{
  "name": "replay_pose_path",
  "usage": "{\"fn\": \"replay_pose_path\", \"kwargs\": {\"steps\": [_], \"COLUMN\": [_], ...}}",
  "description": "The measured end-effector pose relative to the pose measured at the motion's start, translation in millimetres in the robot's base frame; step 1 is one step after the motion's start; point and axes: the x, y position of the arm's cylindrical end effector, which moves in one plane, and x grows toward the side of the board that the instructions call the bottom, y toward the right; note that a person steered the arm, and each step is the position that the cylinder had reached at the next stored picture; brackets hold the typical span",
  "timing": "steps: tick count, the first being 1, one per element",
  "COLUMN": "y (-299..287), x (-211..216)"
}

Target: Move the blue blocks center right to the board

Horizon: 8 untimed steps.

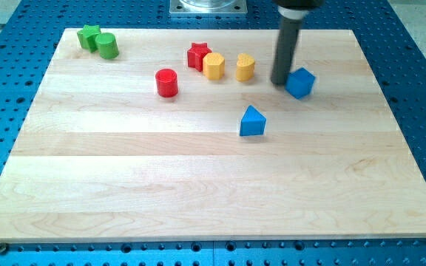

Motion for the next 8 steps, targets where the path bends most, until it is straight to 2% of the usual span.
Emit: {"fn": "replay_pose_path", "kwargs": {"steps": [1,2,3,4,5,6,7,8], "y": [44,60,77,22,-114,-183,-111,-20], "x": [4,-38,-13,3,17,66,96,90]}}
